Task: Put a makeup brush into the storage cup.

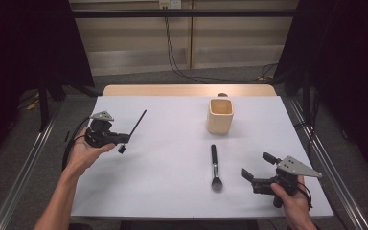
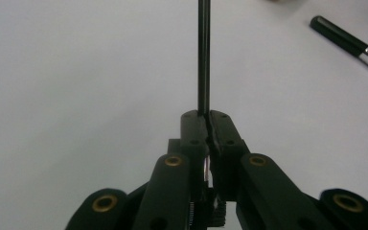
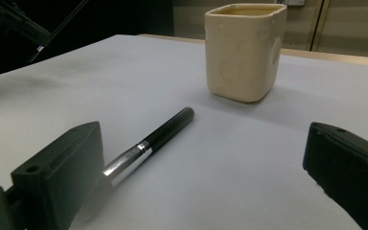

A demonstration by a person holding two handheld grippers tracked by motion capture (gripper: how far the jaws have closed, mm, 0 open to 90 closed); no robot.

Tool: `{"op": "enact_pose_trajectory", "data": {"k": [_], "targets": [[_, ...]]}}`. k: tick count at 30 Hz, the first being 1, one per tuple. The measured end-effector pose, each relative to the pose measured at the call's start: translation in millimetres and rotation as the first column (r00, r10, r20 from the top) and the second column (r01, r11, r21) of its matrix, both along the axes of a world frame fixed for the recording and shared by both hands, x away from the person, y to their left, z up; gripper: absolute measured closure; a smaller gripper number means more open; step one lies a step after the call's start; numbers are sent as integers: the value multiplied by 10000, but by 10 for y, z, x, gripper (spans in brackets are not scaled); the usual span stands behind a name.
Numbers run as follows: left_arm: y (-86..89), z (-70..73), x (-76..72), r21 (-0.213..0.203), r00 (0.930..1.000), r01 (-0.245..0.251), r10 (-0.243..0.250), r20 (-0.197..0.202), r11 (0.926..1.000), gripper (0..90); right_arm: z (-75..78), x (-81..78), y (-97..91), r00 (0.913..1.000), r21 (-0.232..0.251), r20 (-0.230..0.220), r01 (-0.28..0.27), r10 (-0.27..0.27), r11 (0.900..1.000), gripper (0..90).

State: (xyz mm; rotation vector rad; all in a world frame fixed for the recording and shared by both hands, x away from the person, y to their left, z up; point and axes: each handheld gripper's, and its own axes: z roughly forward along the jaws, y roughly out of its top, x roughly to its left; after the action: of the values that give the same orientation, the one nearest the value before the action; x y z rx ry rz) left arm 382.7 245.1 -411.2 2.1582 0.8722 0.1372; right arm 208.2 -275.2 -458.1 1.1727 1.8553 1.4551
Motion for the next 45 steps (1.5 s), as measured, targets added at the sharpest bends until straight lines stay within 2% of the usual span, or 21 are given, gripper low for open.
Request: {"op": "enact_pose_trajectory", "data": {"k": [1,2,7,8,12,13,15,17,18,21,24,25,27,31,37,39,45], "targets": [[3,-1,-12,-101,9999,-86,87,54,9999,858,0,0,0,10000,0,0,0,0,10000,1],[13,-7,-41,-245,9993,-249,256,284,9994,858,0,1,-1,10000,19,-9,4,-4,10000,1],[52,-12,-93,-563,9971,-545,574,506,9969,857,3,-2,-2,10000,15,14,10,-10,10000,0],[70,-13,-114,-809,9959,-688,733,540,9943,857,3,-2,-2,10000,15,14,10,-10,10000,0],[106,-38,-200,-1313,9884,-1249,1349,698,9834,858,4,-3,-8,10000,34,22,49,-49,10000,1],[116,-40,-224,-1522,9865,-1363,1482,694,9789,858,3,-2,-8,10000,52,5,57,-57,10000,0],[118,-40,-273,-1859,9849,-1370,1539,793,9730,858,2,1,-11,10000,62,9,74,-74,10000,1],[100,-31,-334,-1790,9836,-1263,1466,1049,9757,858,3,-2,-13,10000,69,21,96,-96,9999,1],[85,-25,-394,-1962,9833,-1185,1426,1135,9734,858,3,-4,-14,9999,68,20,106,-106,9999,1],[77,-27,-437,-2101,9823,-1191,1460,1174,9704,857,5,-5,-17,9999,59,38,119,-120,9999,1],[69,-31,-504,-2085,9798,-1146,1451,1375,9713,857,6,-7,-19,9999,52,43,111,-111,9999,1],[48,-20,-571,-2405,9800,-1114,1467,1342,9642,858,6,-8,-18,9999,52,49,103,-103,9999,1],[33,-13,-599,-2473,9798,-1047,1426,1405,9633,857,5,-8,-18,9999,47,42,104,-104,9999,1],[-58,4,-697,-2462,9821,-647,1054,1558,9671,857,0,2,-19,9999,55,19,115,-115,9999,1],[-175,22,-807,-2661,9848,-102,559,1647,9639,857,5,-3,-27,10000,42,65,75,-75,10000,1],[-241,21,-849,-2814,9864,165,304,1614,9594,858,5,-3,-29,9999,60,72,108,-109,9999,1],[-384,30,-893,-2798,9861,548,-79,1662,9585,857,8,2,-19,9999,118,99,19,-20,9999,0]]}}
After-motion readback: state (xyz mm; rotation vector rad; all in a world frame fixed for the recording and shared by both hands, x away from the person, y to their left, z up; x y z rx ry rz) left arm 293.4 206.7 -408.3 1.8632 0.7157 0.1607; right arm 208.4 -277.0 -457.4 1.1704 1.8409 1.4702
